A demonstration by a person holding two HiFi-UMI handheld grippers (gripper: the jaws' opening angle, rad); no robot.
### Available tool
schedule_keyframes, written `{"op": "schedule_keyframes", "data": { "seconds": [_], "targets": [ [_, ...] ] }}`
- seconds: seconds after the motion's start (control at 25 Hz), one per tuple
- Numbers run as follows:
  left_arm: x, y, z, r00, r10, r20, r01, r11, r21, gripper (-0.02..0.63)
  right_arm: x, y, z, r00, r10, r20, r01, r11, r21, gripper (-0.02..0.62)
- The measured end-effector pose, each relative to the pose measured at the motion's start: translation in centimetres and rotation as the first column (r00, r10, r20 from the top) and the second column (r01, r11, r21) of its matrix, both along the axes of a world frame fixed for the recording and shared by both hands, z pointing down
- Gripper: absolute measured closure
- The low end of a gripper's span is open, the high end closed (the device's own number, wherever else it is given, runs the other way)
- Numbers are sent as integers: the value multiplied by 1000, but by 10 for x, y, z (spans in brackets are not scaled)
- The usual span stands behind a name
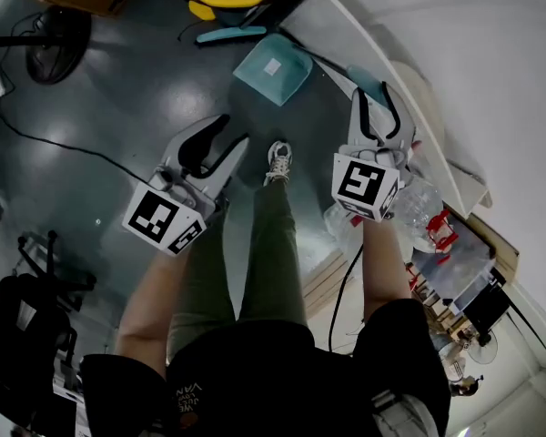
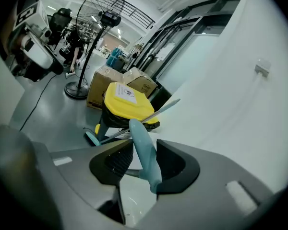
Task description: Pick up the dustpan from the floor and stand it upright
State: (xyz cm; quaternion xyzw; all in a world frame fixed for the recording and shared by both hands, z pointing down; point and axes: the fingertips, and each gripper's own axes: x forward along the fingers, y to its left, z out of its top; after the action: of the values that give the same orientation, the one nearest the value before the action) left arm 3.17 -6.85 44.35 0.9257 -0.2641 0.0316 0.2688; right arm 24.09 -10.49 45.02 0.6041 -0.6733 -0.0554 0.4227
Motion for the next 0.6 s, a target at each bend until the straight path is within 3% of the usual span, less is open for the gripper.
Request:
{"op": "schedule_keyframes", "data": {
  "seconds": [0.32, 0.6],
  "targets": [
    [-8, 2, -46, 999, 48, 4, -48, 997, 53, 434, -18, 11, -29, 997, 51, 61, -52, 998, 28, 465],
    [-16, 7, -96, 997, 78, -4, -77, 993, 91, 434, -17, 36, -81, 981, 144, 133, -156, 984, 87, 465]
  ]
}}
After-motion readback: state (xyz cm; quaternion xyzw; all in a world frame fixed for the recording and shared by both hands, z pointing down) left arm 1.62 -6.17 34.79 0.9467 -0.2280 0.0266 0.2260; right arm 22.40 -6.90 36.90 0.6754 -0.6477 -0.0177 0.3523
